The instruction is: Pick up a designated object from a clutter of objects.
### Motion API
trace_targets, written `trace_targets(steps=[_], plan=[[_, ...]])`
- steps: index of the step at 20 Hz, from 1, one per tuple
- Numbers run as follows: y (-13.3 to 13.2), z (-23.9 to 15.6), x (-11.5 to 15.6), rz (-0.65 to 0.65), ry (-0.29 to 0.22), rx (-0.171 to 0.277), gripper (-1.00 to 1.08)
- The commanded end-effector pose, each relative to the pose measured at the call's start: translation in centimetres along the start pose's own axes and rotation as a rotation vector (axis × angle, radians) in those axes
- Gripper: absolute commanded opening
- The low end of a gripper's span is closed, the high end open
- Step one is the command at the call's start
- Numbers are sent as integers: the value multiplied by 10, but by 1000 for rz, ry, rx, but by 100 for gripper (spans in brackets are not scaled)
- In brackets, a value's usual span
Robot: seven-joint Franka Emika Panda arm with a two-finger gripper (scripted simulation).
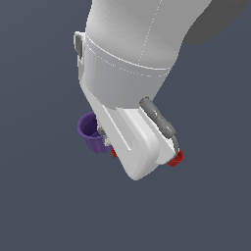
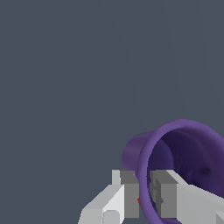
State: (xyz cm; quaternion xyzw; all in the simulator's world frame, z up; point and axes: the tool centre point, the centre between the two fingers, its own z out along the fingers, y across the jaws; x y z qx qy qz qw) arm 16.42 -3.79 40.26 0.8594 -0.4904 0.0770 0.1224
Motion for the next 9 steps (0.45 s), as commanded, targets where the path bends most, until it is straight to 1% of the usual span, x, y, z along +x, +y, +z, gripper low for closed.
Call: trace_targets(steps=[1, 9], plan=[[-2, -5, 2, 1, 1, 1, -100], [-4, -8, 3, 1, 2, 1, -100]])
